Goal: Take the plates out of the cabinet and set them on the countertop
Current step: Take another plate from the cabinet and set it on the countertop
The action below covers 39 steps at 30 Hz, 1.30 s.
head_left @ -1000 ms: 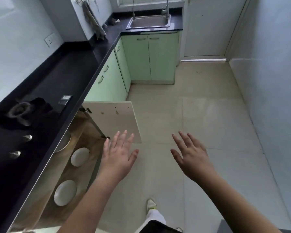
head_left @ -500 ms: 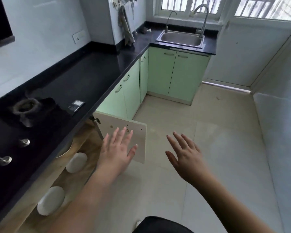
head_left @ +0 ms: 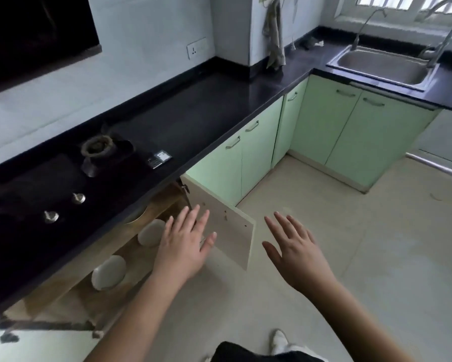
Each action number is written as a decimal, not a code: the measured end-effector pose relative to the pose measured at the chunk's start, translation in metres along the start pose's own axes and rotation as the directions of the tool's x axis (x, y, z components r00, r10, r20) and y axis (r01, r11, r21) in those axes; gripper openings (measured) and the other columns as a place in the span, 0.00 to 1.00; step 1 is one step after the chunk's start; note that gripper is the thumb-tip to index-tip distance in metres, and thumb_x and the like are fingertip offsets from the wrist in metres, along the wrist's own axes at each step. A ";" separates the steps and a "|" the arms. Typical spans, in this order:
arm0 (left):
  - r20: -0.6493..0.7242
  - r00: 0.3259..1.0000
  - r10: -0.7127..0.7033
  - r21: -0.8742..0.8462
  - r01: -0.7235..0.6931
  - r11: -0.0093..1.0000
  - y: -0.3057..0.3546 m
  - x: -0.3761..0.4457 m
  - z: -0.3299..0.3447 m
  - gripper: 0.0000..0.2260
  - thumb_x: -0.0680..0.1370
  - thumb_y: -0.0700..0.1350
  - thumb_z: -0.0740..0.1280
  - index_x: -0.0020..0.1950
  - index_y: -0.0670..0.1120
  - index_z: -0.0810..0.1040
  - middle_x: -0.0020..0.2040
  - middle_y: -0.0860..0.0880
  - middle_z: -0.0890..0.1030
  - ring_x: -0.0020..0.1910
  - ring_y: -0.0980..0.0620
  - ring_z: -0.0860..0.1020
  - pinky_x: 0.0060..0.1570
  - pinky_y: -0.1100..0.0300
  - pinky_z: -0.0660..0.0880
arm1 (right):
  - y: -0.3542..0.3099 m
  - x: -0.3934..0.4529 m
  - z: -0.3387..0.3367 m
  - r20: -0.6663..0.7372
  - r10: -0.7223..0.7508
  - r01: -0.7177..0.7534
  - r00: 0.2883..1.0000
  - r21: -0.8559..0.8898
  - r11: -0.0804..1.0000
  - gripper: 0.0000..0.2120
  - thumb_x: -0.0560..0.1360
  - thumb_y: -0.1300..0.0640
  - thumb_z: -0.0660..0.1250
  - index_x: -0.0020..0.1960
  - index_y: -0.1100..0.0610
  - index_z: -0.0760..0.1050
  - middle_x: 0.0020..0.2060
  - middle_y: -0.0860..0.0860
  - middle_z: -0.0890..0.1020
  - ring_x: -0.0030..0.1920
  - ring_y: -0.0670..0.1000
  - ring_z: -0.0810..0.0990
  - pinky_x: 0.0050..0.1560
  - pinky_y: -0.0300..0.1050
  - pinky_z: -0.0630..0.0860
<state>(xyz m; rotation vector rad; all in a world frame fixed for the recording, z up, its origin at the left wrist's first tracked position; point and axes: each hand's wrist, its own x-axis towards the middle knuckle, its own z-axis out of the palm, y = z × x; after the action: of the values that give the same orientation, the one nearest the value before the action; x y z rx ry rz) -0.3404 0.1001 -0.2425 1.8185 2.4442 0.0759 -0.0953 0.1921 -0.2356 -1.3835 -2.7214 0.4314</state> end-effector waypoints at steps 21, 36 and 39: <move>-0.069 0.776 -0.627 -0.037 0.626 0.779 -0.073 -0.142 -0.006 0.31 0.81 0.62 0.44 0.79 0.49 0.61 0.79 0.46 0.61 0.79 0.46 0.55 0.75 0.46 0.56 | -0.120 0.121 0.012 0.178 -0.596 0.605 0.783 0.006 0.797 0.31 0.79 0.37 0.45 0.79 0.47 0.51 0.78 0.49 0.56 0.77 0.54 0.52 0.75 0.53 0.53; 0.021 0.799 -0.601 -0.080 0.600 0.796 -0.155 -0.122 0.029 0.30 0.81 0.63 0.40 0.80 0.51 0.52 0.81 0.49 0.55 0.79 0.48 0.50 0.76 0.47 0.53 | -0.210 0.160 0.066 0.243 -0.643 0.668 0.727 -0.030 0.744 0.30 0.80 0.37 0.47 0.79 0.47 0.50 0.78 0.48 0.57 0.77 0.54 0.53 0.75 0.52 0.51; 0.044 0.769 -0.638 -0.098 0.638 0.763 -0.167 -0.097 0.034 0.30 0.81 0.63 0.41 0.80 0.50 0.55 0.80 0.48 0.59 0.79 0.47 0.53 0.74 0.46 0.57 | -0.211 0.182 0.078 0.282 -0.639 0.668 0.716 -0.012 0.744 0.31 0.79 0.37 0.46 0.79 0.48 0.50 0.78 0.48 0.56 0.77 0.53 0.52 0.75 0.52 0.50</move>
<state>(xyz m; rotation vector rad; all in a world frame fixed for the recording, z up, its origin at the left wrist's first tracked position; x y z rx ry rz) -0.4682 -0.0419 -0.2879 0.8489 2.8380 0.1428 -0.3831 0.2023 -0.2660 -0.2823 -3.2317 0.4188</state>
